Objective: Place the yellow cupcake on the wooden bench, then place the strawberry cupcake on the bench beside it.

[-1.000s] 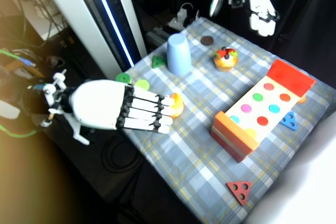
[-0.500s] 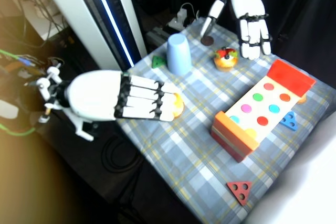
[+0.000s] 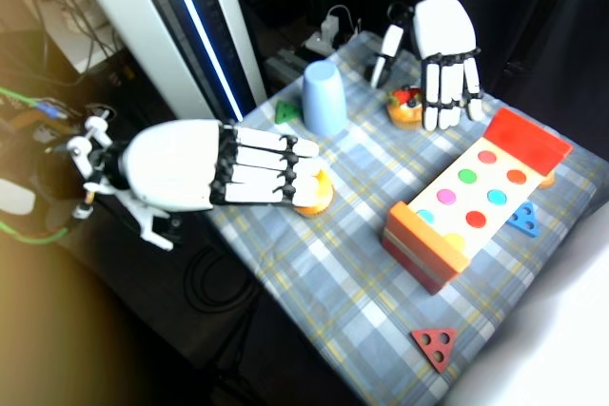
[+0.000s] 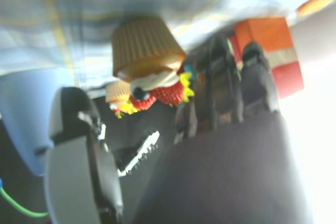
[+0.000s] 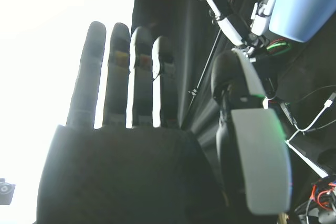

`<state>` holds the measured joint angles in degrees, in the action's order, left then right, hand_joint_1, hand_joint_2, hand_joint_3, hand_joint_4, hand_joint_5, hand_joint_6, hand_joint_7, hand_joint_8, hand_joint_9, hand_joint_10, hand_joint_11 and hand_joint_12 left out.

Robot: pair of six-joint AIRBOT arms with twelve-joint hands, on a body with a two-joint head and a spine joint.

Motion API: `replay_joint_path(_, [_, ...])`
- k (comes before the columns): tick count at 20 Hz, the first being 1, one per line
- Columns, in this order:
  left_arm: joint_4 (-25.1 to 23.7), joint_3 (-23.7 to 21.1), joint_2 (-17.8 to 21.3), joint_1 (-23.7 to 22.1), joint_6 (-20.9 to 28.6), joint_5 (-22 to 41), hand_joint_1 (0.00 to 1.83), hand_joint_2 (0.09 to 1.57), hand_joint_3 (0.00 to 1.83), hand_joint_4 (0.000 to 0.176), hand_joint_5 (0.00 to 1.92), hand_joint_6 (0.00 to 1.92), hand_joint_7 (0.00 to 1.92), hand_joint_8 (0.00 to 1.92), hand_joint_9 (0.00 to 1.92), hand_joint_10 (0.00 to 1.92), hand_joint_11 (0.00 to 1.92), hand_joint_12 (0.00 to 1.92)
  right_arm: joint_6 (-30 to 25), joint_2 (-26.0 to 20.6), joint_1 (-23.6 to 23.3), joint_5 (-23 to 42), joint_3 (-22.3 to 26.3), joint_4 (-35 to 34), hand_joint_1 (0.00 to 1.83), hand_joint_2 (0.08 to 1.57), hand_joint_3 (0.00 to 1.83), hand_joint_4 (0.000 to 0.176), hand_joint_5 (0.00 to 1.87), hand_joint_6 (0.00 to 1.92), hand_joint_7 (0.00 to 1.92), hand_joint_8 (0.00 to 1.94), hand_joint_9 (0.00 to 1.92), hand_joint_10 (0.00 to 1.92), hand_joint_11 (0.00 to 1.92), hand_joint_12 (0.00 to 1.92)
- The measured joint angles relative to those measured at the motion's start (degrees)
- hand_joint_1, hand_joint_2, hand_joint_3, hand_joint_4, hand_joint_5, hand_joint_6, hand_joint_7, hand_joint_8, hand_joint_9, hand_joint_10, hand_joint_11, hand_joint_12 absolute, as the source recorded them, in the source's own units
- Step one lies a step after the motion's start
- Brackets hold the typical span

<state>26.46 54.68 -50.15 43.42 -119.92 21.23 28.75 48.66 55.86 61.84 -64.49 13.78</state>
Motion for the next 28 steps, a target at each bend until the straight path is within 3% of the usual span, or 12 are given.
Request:
replay_joint_path(2, [1.03,0.31,-0.35,-0.15,0.02,0.55,0.92,1.01,0.00,0.055,0.90,0.02,1.05,0.05,0.88,0.02,0.01,0.59,-0.02,0.00,0.00,0.00,0.00,0.00,0.55,1.27,0.00,0.000,0.52,0.00,0.57,0.00,0.51,0.00,0.34,0.31])
replay_joint_path(3, [1.77,0.31,-0.35,-0.15,0.11,0.87,1.00,1.07,0.00,0.152,0.99,0.73,1.14,0.09,0.94,0.03,0.00,0.62,-0.04,0.00,0.00,0.02,0.00,0.00,0.55,1.27,0.00,0.000,0.53,0.01,0.58,0.01,0.52,0.01,0.34,0.31])
replay_joint_path(4, [2.58,0.31,-0.37,-0.22,0.11,1.31,1.01,1.10,0.00,0.171,0.98,0.92,1.19,0.11,0.97,0.04,0.00,0.64,-0.07,0.00,0.00,0.00,0.00,-0.02,0.57,1.27,0.00,0.000,0.54,0.01,0.58,0.00,0.52,0.01,0.35,0.31])
replay_joint_path(9, [3.39,1.64,-0.33,-2.40,3.96,2.93,1.01,1.11,0.00,0.176,0.97,0.99,1.09,0.41,0.94,0.07,0.00,0.65,-0.26,0.00,0.00,0.00,0.00,-0.04,0.53,1.28,0.00,0.000,0.53,0.00,0.58,0.00,0.53,0.01,0.38,0.31])
replay_joint_path(10, [3.28,1.62,-0.17,-3.06,4.17,3.80,1.05,1.10,0.00,0.100,1.00,0.94,1.09,0.40,0.95,0.07,0.00,0.70,-0.26,0.00,0.00,0.02,0.00,-0.04,0.56,1.28,0.00,0.000,0.54,0.00,0.58,0.00,0.53,0.00,0.38,0.31])
replay_joint_path(12, [2.10,1.62,-0.04,-5.75,4.39,5.05,1.02,1.11,0.00,0.169,0.99,0.96,1.13,0.21,0.97,0.03,0.01,0.83,-0.26,0.00,0.00,0.02,0.00,-0.15,0.55,1.28,0.00,0.000,0.54,0.00,0.58,0.00,0.53,0.00,0.38,0.31])
replay_joint_path(13, [1.46,1.64,-0.04,-7.15,4.44,5.35,1.02,1.10,0.00,0.164,0.99,0.95,1.19,0.14,0.97,0.02,0.01,0.86,-0.26,0.00,0.00,0.00,0.00,-0.20,0.55,1.28,0.00,0.000,0.54,0.00,0.58,0.00,0.53,0.00,0.37,0.30])
replay_joint_path(14, [0.33,1.88,-0.07,-9.44,4.50,5.44,1.19,1.10,0.00,0.011,1.00,0.83,1.08,0.82,0.95,0.00,0.00,0.73,-0.26,0.00,0.00,0.00,-0.02,-0.20,0.56,1.29,0.00,0.000,0.53,0.00,0.58,0.00,0.54,0.00,0.38,0.30])
replay_joint_path(15, [-0.46,2.62,-0.35,-11.69,4.66,5.97,1.23,1.10,0.00,0.000,0.99,0.84,1.03,1.02,1.02,0.03,0.00,0.95,-0.28,0.00,0.00,0.04,0.00,-0.17,0.56,1.28,0.00,0.000,0.53,0.00,0.59,0.00,0.54,0.00,0.37,0.30])
replay_joint_path(24, [-0.61,14.60,-8.00,-26.25,4.28,-0.92,1.21,1.11,0.00,0.044,0.99,0.95,1.01,0.95,1.01,0.00,0.21,1.15,-0.28,0.57,0.00,0.00,-0.57,-0.48,0.56,1.29,0.00,0.000,0.53,0.00,0.60,0.00,0.56,0.00,0.40,0.30])
replay_joint_path(26, [3.32,17.73,-10.88,-27.19,0.46,-3.04,1.23,1.10,0.00,0.000,1.06,0.73,0.99,1.09,1.07,0.03,0.21,1.33,-0.31,1.01,0.00,-0.02,-0.85,-0.48,0.56,1.29,0.00,0.000,0.53,0.00,0.61,0.00,0.56,0.00,0.40,0.30])
replay_joint_path(28, [8.66,21.55,-14.40,-27.61,-5.11,-6.03,1.22,1.09,0.00,0.035,1.09,0.80,0.99,0.96,1.03,0.02,0.12,1.43,-0.35,1.38,0.00,0.02,-0.85,-0.28,0.55,1.29,0.00,0.000,0.53,0.00,0.61,0.00,0.56,0.00,0.41,0.31])
